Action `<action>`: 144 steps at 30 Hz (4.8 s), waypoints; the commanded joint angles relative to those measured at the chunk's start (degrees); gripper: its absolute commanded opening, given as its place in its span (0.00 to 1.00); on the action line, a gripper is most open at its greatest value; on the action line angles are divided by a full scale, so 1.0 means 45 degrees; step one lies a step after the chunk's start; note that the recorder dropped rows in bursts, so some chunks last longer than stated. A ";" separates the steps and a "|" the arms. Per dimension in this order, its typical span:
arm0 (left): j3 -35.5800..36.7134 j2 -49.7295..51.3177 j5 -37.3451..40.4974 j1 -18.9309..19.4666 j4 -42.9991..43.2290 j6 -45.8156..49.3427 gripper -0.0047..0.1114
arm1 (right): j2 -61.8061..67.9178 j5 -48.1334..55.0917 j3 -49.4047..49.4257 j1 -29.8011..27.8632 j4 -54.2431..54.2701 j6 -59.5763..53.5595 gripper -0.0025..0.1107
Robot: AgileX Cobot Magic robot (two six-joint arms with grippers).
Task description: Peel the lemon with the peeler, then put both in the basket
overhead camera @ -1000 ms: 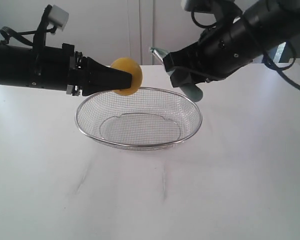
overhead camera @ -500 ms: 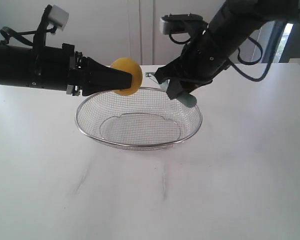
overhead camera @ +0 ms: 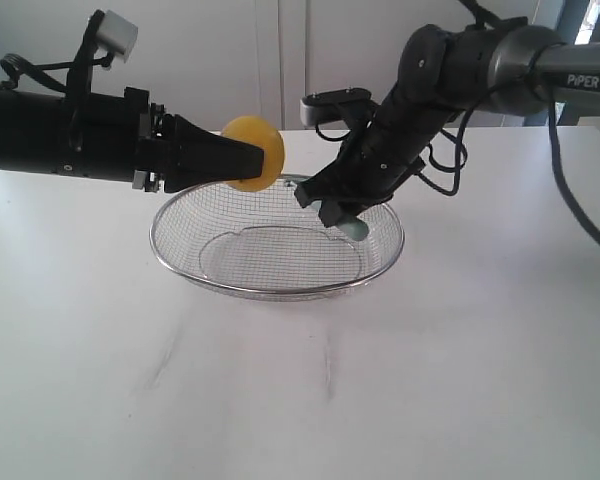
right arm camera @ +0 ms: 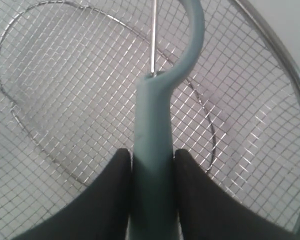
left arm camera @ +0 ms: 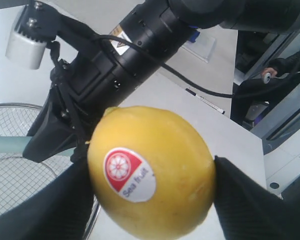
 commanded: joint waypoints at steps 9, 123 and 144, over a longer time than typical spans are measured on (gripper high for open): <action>0.0001 -0.0054 0.0324 -0.0032 -0.0239 -0.0064 0.04 | 0.0787 -0.0240 -0.0115 -0.0014 0.0033 -0.0342 0.02; -0.5565 0.1345 -0.0963 -0.2847 2.0363 -1.7289 0.04 | -0.2267 0.3889 -0.0115 -0.3684 -0.0988 0.4504 0.05; -0.7698 0.5379 -0.3065 -0.2847 1.6744 -1.6532 0.04 | -0.2267 0.3804 -0.0115 -0.3684 -0.0961 0.4504 0.05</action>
